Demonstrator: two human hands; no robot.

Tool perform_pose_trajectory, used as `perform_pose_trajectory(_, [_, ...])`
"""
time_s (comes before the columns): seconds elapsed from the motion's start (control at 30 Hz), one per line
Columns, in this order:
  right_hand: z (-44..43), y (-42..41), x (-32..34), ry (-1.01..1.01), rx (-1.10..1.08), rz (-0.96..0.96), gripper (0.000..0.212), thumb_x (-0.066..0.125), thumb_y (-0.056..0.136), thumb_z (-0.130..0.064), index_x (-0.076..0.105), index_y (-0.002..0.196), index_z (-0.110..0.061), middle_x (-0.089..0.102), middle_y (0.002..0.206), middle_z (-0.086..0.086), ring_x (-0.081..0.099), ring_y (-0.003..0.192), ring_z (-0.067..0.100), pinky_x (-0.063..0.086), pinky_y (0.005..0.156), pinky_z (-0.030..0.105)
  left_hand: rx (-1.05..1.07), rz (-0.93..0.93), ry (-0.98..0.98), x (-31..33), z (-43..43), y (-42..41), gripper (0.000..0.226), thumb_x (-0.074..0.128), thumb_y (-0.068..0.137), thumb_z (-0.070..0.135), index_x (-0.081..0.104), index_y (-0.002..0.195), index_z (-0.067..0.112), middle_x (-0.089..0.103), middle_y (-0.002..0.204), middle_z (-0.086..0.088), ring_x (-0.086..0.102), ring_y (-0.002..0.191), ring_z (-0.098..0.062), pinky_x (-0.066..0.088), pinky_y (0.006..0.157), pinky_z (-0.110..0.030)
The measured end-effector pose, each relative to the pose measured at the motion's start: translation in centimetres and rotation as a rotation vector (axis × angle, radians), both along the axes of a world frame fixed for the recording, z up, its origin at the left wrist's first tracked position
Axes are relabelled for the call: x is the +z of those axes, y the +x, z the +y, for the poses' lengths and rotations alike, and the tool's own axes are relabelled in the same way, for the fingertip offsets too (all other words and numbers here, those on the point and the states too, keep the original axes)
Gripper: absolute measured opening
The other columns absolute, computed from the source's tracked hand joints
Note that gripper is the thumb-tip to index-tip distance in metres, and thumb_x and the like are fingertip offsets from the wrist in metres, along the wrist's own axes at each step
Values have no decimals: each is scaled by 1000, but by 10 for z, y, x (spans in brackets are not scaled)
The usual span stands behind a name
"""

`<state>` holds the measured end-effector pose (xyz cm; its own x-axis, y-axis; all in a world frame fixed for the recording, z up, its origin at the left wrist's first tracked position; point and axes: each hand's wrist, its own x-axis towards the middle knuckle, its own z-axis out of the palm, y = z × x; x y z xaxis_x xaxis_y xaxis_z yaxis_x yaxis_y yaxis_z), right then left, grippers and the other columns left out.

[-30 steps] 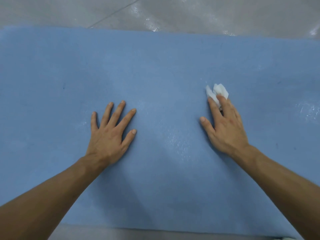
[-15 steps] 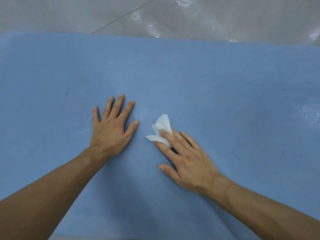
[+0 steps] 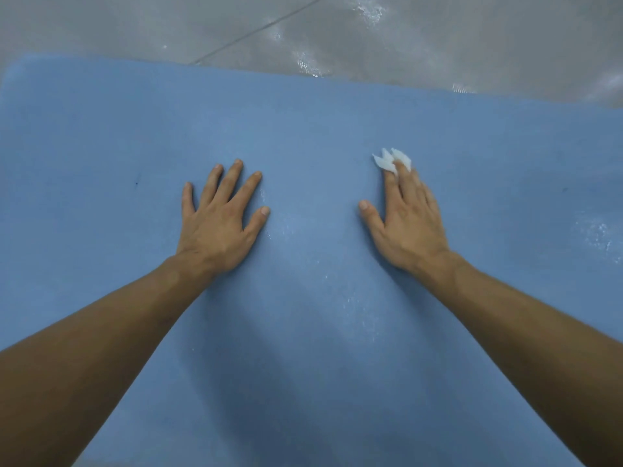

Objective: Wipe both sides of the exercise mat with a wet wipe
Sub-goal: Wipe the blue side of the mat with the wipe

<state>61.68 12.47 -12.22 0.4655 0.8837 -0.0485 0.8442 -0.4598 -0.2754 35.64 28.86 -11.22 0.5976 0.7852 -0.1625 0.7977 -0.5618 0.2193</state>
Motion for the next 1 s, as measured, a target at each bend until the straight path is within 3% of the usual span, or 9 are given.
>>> perform_pose_trajectory(0.17, [-5,-66,7,32,274,29,85,43,103,-59,11,167,-13,0,175,1,0,162,21,13,129,38,7,-24,8,-4,2,5,61,27,105,59,18,163,40,2,173,11,-4,159,-15,-4,125,-59])
perform_pose_trajectory(0.3, [-12,-105,9,-6,451,-30,79,35,104,-62,28,163,-9,13,174,4,9,161,25,15,129,40,-6,-25,22,-5,3,4,62,25,105,62,17,162,39,3,173,11,-2,159,-16,-2,124,-60])
perform_pose_trajectory(0.37, [-15,-103,7,-27,468,-66,78,31,105,-63,27,163,-11,14,174,3,10,161,24,15,129,41,-14,-20,22,-5,5,4,63,24,104,63,18,163,39,3,173,11,-2,159,-16,-2,124,-60])
perform_pose_trajectory(0.53, [-19,-43,2,22,196,-68,77,30,104,-60,13,167,-20,10,175,0,11,161,18,12,130,36,-39,-8,25,-5,11,2,72,16,97,69,18,162,40,3,173,11,-3,159,-15,-2,126,-58])
perform_pose_trajectory(0.63, [-33,8,0,8,-71,-60,78,26,102,-61,13,167,-20,9,175,0,12,160,20,19,128,44,-50,-2,23,-5,14,1,74,14,95,72,17,162,41,3,173,12,-3,159,-14,-2,126,-57])
perform_pose_trajectory(0.73, [-46,42,-1,11,-197,-64,79,23,102,-61,11,167,-17,5,175,1,10,160,20,22,127,47,-52,-2,28,-5,16,0,76,13,94,73,17,162,41,3,173,12,-3,159,-15,-2,126,-57])
perform_pose_trajectory(0.87, [-42,35,-1,62,-199,23,83,28,100,-62,9,167,-17,1,175,0,2,161,15,17,129,45,-52,-4,28,-6,17,1,75,14,94,74,17,162,41,3,173,12,-3,159,-14,-2,126,-57])
perform_pose_trajectory(1.0, [-38,-10,8,68,56,70,83,38,102,-58,3,167,-20,-4,175,0,-4,161,14,11,130,38,-62,-8,32,-6,20,-1,74,15,95,73,17,162,42,3,173,13,-3,159,-13,-3,127,-55])
